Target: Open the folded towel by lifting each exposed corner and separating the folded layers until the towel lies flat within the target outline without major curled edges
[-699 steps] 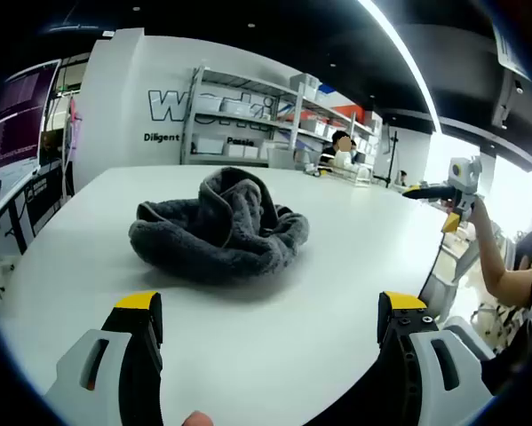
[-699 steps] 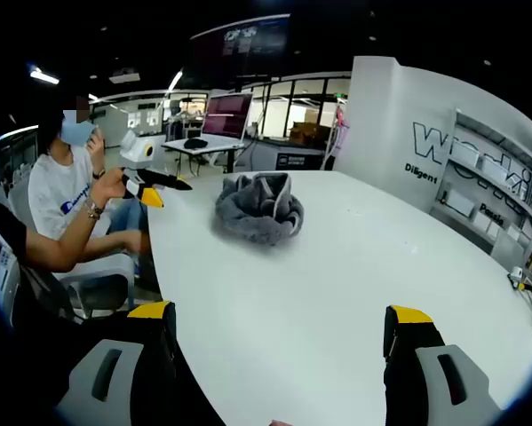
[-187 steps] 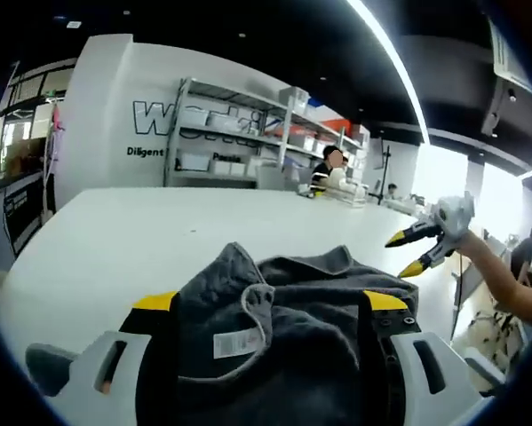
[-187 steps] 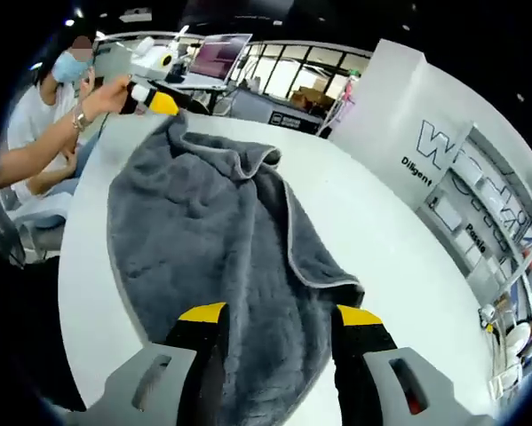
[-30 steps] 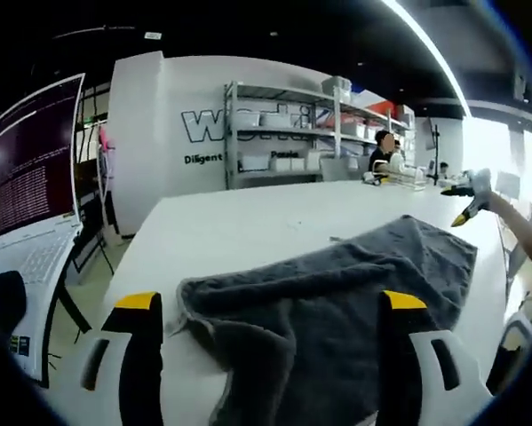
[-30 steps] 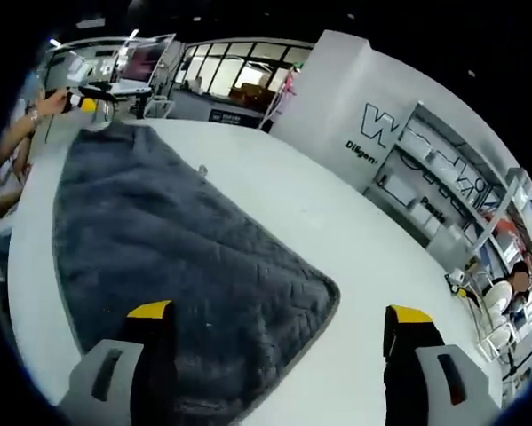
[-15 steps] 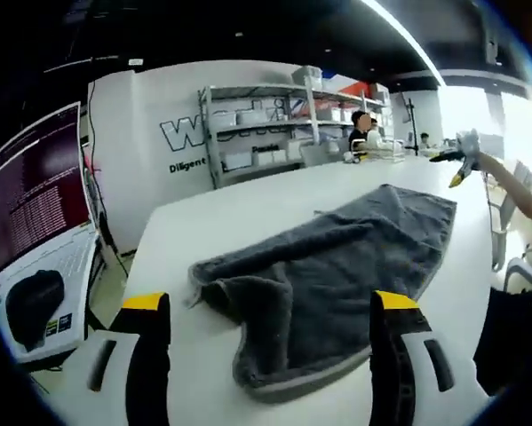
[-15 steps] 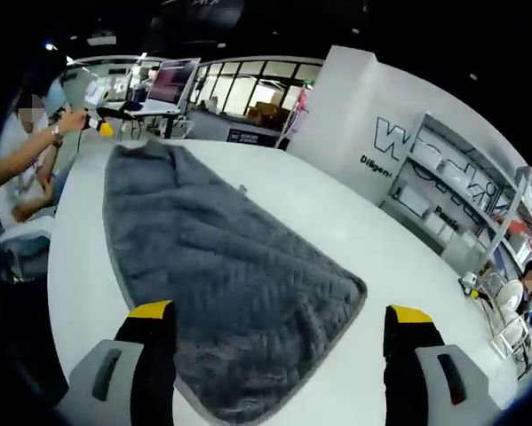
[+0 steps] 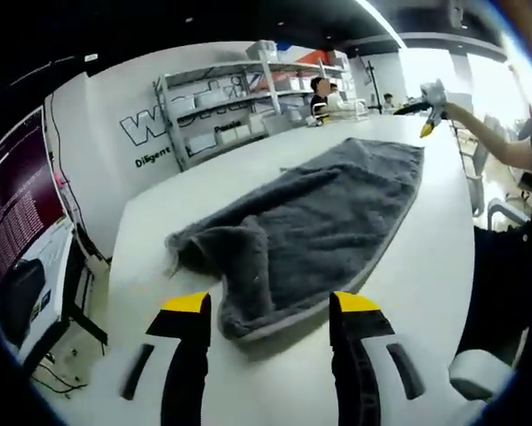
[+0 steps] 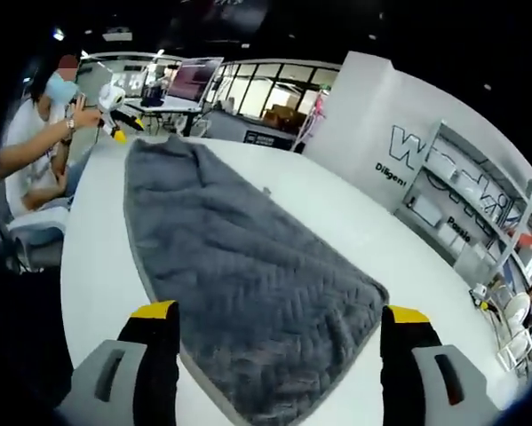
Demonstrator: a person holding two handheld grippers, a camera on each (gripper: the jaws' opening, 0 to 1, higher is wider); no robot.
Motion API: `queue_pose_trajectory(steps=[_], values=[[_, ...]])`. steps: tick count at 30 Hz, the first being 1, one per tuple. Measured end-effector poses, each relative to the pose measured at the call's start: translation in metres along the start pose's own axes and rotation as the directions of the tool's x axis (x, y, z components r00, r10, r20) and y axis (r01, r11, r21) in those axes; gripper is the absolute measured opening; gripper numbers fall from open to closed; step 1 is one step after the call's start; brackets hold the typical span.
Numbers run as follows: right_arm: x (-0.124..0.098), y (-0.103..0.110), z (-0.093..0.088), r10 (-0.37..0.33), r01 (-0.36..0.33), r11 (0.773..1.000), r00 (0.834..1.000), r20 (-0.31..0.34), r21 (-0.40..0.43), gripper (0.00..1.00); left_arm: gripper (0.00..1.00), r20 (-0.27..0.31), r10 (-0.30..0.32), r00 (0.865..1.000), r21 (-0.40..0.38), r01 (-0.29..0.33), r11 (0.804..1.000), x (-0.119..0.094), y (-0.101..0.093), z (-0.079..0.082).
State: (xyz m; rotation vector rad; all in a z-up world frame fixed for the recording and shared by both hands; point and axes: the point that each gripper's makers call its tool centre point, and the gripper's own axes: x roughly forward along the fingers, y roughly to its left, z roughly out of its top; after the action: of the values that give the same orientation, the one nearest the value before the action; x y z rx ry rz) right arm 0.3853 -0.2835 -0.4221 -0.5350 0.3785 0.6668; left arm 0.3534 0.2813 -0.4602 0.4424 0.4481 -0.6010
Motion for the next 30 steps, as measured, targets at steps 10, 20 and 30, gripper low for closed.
queue_pose_trajectory(steps=[10, 20, 30], values=[[0.001, 0.005, -0.007, 0.031, -0.031, 0.999, 1.000, -0.002, 0.028, 0.89, 0.32, -0.067, 0.022, 0.998, 0.053, -0.018, 0.998, 0.012, 0.006, -0.016], [-0.005, 0.009, -0.011, 0.048, -0.049, 0.997, 0.999, 0.011, 0.057, 0.85, 0.09, -0.019, 0.020, 1.000, 0.000, -0.020, 1.000, 0.016, 0.009, -0.020], [-0.018, 0.008, -0.015, 0.055, -0.056, 0.997, 0.998, 0.013, 0.062, 0.84, 0.04, -0.012, 0.008, 1.000, -0.045, -0.009, 0.999, 0.016, 0.004, -0.021]])
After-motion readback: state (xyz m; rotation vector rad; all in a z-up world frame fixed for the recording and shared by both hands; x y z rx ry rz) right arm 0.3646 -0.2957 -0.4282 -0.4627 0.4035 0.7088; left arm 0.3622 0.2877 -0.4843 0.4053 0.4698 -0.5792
